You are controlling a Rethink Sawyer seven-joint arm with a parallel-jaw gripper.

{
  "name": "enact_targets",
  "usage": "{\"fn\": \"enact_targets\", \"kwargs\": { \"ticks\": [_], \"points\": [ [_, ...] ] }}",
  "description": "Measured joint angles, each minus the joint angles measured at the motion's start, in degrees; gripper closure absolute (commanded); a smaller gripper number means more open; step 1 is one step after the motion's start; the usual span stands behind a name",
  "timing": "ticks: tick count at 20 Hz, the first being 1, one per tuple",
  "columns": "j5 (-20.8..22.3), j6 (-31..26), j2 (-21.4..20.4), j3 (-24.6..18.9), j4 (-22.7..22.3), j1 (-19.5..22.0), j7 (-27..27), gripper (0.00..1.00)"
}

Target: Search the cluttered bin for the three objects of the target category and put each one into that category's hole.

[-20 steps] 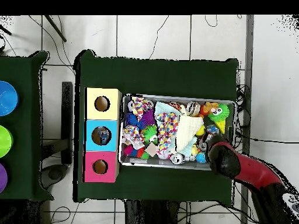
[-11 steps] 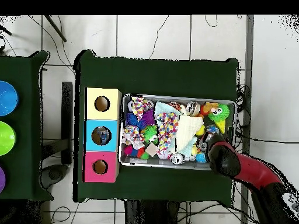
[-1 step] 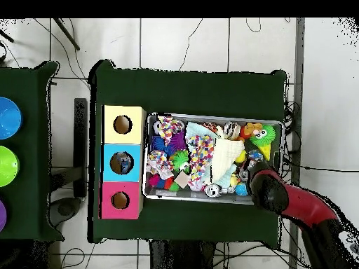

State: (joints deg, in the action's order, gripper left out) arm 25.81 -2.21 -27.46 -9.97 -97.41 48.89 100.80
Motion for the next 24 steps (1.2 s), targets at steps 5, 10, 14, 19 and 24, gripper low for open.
{"fn": "enact_targets", "kwargs": {
  "ticks": [5,10,14,19,24],
  "points": [
    [0.0,0.5,1.3,-0.3,1.6,0.0,0.0,0.0],
    [0.2,2.0,3.4,-1.2,4.2,0.1,0.0,0.0],
    [0.7,3.0,5.0,-1.6,5.1,0.1,0.0,0.0],
    [0.8,4.8,6.5,-2.2,6.2,0.1,0.0,0.0],
    [1.2,4.9,7.5,-2.3,6.3,0.1,0.0,0.0]
  ]
}}
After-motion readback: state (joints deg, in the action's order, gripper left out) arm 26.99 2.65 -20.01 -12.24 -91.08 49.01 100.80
